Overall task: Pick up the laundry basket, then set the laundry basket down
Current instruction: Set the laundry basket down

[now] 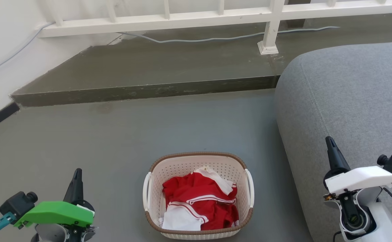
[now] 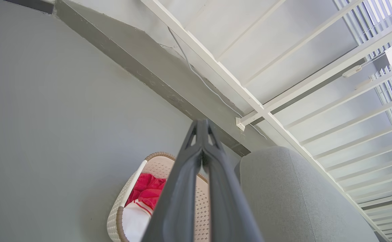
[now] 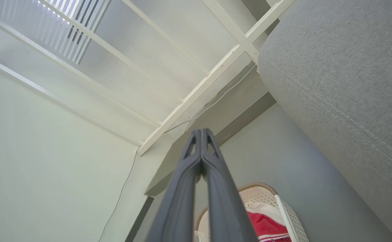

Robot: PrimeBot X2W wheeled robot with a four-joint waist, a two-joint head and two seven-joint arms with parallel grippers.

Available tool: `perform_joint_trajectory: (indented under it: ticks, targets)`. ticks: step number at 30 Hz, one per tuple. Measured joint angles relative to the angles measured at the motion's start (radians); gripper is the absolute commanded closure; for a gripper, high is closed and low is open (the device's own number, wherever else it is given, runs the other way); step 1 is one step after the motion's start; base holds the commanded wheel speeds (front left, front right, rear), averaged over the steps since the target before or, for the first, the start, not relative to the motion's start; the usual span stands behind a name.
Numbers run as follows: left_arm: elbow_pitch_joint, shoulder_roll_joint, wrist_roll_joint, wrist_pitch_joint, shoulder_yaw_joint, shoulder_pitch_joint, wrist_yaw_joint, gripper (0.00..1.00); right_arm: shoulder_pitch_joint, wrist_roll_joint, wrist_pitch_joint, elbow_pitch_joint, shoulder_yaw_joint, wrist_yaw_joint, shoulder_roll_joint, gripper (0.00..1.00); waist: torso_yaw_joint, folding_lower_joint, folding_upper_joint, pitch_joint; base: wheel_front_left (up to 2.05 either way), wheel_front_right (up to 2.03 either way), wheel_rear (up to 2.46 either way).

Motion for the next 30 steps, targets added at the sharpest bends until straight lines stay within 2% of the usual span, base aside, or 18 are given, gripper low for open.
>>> perform_joint_trajectory:
  ticks: [30]
  targets:
    - [-0.015, -0.005, -0.341, 0.101, 0.066, -0.003, -0.009, 1.00, -0.001, 0.365, 0.105, -0.001, -0.112, 0.026, 0.027, 1.00, 0.033, 0.0000, 0.0000, -0.006, 0.00, 0.00, 0.00]
